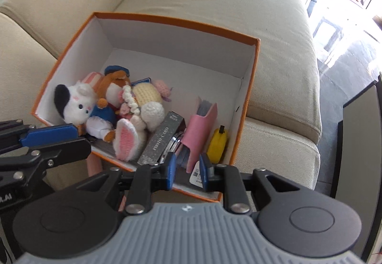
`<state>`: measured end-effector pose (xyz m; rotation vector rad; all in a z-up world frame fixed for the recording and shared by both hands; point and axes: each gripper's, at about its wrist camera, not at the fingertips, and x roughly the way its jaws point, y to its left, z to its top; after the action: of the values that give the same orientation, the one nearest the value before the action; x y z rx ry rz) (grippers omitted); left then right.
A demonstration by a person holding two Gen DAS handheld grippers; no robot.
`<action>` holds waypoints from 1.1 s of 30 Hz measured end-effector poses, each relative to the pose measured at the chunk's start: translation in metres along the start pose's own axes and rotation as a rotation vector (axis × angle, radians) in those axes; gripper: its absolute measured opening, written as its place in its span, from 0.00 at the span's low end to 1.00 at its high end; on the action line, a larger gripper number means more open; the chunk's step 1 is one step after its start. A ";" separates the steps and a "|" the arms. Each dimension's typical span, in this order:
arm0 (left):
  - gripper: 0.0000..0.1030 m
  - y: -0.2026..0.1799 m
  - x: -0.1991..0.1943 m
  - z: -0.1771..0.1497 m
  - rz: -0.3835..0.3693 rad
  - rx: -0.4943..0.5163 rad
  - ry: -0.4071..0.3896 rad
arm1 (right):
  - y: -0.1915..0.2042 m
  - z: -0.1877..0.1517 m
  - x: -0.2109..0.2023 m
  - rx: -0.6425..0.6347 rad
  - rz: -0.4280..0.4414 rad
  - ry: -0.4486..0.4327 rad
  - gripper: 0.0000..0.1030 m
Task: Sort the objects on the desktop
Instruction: 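Open both grippers to release the plug and tape measure in the box, then grasp the white Vaseline tube with the right gripper while the left approaches the pink stick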
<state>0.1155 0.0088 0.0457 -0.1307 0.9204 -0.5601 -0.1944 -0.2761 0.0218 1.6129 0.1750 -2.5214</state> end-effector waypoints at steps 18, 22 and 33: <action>0.30 0.015 0.015 -0.084 0.228 -0.021 0.169 | -0.064 -0.146 0.018 0.379 0.107 -0.060 0.51; 0.30 0.020 0.026 -0.096 0.266 -0.040 0.225 | -0.079 -0.170 0.038 0.503 0.124 0.003 0.57; 0.36 0.034 0.034 -0.104 0.303 -0.112 0.299 | -0.091 -0.193 0.074 0.729 0.206 0.122 0.56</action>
<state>0.0643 0.0339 -0.0532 -0.0058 1.2376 -0.2486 -0.0693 -0.1570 -0.1237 1.8701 -0.9506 -2.4542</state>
